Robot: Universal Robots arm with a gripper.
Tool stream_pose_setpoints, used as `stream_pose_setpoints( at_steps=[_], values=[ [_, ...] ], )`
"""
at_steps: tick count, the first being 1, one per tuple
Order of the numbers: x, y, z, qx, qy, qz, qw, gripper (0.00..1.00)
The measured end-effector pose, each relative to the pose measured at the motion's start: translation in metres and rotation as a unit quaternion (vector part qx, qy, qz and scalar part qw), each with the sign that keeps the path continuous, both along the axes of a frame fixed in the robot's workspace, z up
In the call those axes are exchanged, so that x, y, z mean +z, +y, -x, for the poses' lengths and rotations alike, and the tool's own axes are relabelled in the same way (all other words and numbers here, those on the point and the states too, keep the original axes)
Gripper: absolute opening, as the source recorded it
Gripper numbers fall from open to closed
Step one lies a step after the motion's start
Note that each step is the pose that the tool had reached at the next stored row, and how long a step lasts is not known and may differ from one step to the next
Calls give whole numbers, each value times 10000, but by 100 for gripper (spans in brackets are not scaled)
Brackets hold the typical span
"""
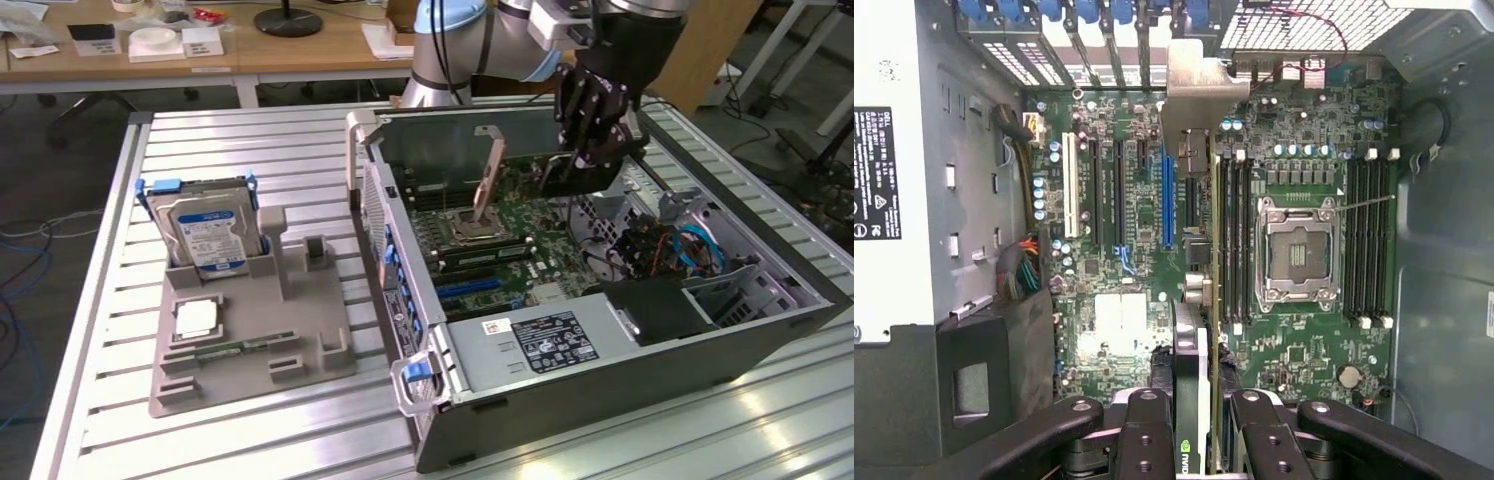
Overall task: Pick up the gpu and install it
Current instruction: 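Insert the gpu into the slot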
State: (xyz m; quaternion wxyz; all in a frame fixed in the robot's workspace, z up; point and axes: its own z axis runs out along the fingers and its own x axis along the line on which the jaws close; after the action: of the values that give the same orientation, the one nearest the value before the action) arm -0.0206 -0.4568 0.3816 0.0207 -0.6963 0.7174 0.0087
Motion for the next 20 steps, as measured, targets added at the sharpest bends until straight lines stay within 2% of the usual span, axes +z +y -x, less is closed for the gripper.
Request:
stream_pose_setpoints(
  at_steps=[7,20],
  values=[
    [-4,0,0,-1,1,0,10000,27],
    [-115,-10,88,-1,0,-1,10000,27]
  ],
)
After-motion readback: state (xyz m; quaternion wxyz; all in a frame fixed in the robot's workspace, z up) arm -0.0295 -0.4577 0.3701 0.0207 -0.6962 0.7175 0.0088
